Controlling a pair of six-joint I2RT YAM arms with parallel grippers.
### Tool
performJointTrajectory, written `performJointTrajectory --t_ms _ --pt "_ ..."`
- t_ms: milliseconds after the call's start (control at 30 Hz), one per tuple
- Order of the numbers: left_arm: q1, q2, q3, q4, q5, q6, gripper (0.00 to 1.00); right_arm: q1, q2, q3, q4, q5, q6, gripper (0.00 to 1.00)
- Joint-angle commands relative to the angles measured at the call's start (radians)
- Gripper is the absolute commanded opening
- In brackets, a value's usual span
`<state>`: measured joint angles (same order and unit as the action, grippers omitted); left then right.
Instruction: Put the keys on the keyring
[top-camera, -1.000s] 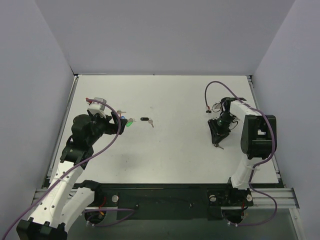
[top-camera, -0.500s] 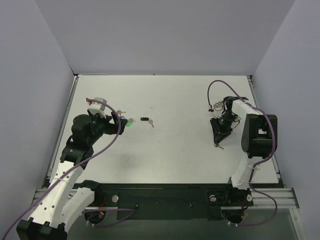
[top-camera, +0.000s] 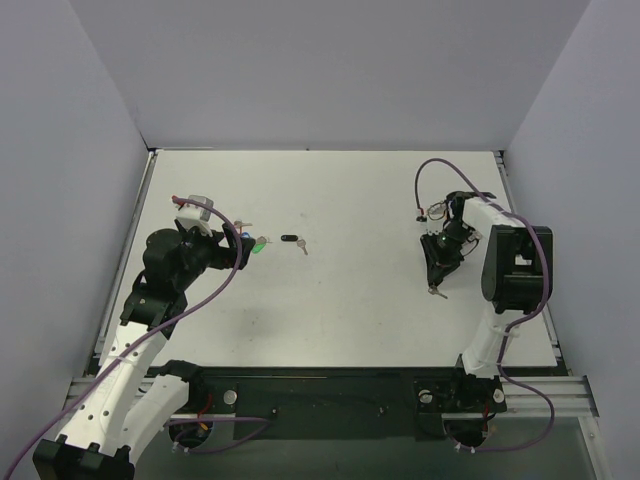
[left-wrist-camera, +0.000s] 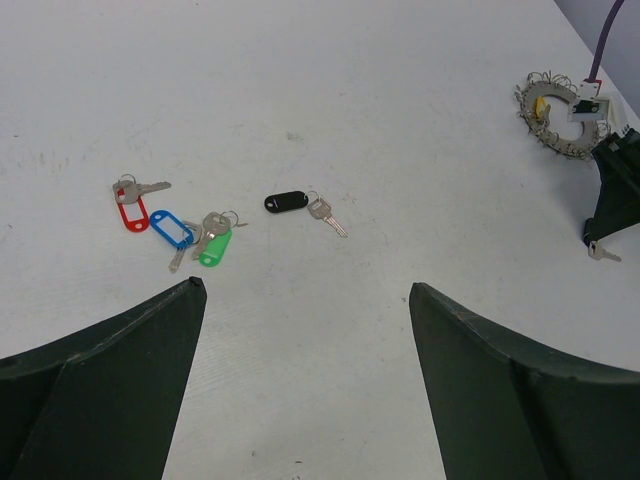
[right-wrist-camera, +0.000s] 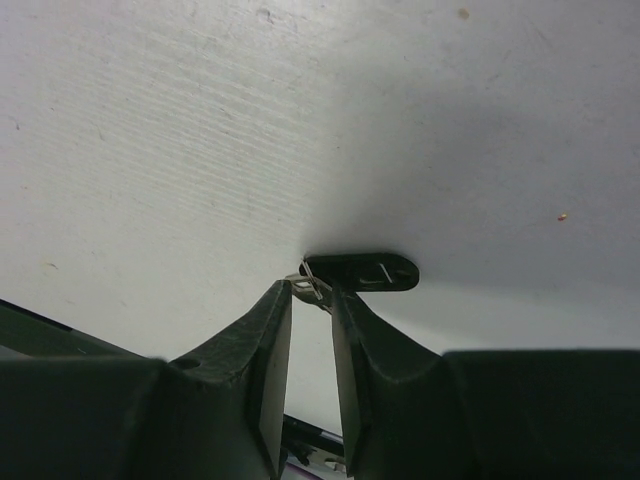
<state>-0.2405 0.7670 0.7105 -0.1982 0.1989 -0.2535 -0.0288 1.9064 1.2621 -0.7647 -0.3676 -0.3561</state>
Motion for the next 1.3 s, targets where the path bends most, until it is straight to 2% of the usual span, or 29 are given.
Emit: performJointTrajectory --t_ms 0,200,433,567,733,867,1000,1100,1267 --pt "-0.002 -0.011 0.017 0.054 0.016 0.011 0.93 0.013 0.02 0.034 -0.051 0.002 0.008 0.19" --pt "-0.002 -0.011 0.018 0.056 0.019 0.01 0.93 0.021 0.034 0.042 -0.054 0.007 0.008 0.15" --pt "-0.002 -0.011 0.017 0.054 0.017 0.01 0.93 0.021 0.037 0.046 -0.054 0.021 0.009 0.04" --pt "-0.002 -0.012 0.018 0.054 0.019 0.01 0.93 0.023 0.042 0.048 -0.058 0.025 0.012 0.04" --pt "-0.002 -0.012 0.017 0.054 0.02 0.01 0.93 0.021 0.048 0.054 -0.059 0.029 0.014 0.11" --pt "-0.002 -0.012 0.017 0.056 0.022 0.01 0.93 0.021 0.056 0.056 -0.061 0.03 0.014 0.12" --pt "-0.002 -0.012 0.018 0.054 0.02 0.01 0.93 0.049 0.054 0.056 -0.061 0.03 0.014 0.08" --pt "-0.002 -0.012 0.018 0.054 0.022 0.01 0.93 0.05 0.049 0.054 -0.061 0.024 0.013 0.0" --pt "-0.003 -0.014 0.018 0.056 0.022 0.011 0.93 0.049 0.027 0.049 -0.058 0.006 0.003 0.0"
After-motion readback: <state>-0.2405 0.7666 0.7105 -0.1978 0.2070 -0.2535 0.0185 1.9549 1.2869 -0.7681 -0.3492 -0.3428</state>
